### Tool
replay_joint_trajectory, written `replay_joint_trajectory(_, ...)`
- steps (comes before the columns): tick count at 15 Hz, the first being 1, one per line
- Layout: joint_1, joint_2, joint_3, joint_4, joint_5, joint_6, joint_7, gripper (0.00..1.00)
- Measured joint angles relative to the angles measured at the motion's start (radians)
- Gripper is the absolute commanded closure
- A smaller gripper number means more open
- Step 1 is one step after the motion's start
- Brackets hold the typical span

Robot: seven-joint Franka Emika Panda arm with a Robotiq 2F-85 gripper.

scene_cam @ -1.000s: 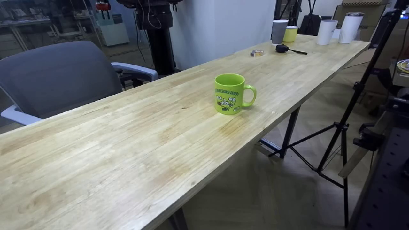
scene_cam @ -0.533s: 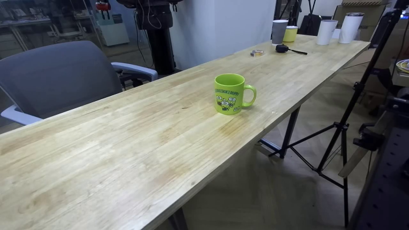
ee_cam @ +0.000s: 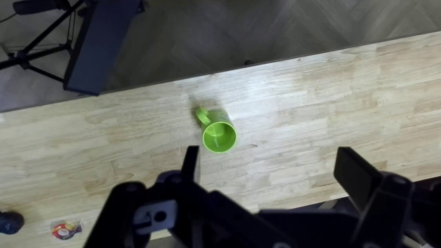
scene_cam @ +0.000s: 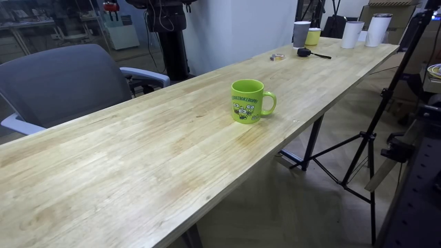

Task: Move the yellow mug from right to left

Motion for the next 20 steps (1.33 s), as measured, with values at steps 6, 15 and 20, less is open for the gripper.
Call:
replay_joint_trajectory(6,0.046,0.101,0.034,-0.01,0.014,0.146,-0.007,0.0)
replay_joint_trajectory(15,0.019,0.414,0.017,-0.003,-0.008,0.372,-0.039,0.0)
replay_joint_trajectory(20,0.004,0.554,0.018,-0.002,-0.023,0.426,-0.04,0.0)
